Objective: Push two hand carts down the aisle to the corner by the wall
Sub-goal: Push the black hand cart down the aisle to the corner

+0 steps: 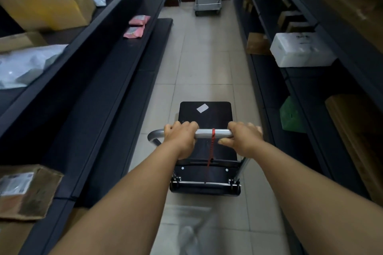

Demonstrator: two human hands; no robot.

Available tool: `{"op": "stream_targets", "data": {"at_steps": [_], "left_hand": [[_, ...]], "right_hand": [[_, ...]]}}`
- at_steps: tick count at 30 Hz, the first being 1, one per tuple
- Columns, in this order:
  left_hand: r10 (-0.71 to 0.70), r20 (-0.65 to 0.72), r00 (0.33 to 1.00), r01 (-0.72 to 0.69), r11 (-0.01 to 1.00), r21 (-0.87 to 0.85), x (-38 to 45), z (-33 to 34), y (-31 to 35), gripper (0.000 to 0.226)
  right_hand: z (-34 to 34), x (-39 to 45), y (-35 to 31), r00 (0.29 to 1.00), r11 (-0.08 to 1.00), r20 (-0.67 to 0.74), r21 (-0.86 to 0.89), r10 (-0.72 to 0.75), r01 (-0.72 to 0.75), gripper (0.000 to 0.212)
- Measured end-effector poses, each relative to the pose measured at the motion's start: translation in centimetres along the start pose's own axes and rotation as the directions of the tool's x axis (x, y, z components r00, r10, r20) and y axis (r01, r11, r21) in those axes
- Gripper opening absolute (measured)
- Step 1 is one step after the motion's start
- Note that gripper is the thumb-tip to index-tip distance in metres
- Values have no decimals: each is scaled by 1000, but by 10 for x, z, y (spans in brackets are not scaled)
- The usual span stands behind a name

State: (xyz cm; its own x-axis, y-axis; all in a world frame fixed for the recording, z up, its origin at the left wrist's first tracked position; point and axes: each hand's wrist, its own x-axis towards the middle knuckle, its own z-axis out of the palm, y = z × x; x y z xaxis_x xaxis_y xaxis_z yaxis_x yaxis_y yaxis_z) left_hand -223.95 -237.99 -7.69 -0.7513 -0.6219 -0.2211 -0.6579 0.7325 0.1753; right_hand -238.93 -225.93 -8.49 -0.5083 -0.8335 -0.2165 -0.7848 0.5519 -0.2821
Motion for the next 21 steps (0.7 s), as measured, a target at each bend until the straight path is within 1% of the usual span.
{"op": "stream_targets", "data": {"at_steps": [8, 13, 17, 21], "left_hand": [[61, 10, 998, -60, 998, -18, 159, -42, -25, 18], [75, 34, 997, -75, 997, -10, 244, -66, -45, 19], [70, 14, 997, -69, 997, -34, 318, -87, -59, 16], [26, 12, 1000, -26, 999, -31, 390, -107, -67, 13]], "right_hand": [[-46, 156, 10, 997, 998, 37, -7, 63, -63, 34], [-66, 242, 11, 997, 998, 43, 11, 64, -65, 33], [-86, 316, 15, 997, 998, 42, 23, 61, -62, 34], [-107, 392, 24, 998, 999, 58, 33, 31, -33, 35]]}}
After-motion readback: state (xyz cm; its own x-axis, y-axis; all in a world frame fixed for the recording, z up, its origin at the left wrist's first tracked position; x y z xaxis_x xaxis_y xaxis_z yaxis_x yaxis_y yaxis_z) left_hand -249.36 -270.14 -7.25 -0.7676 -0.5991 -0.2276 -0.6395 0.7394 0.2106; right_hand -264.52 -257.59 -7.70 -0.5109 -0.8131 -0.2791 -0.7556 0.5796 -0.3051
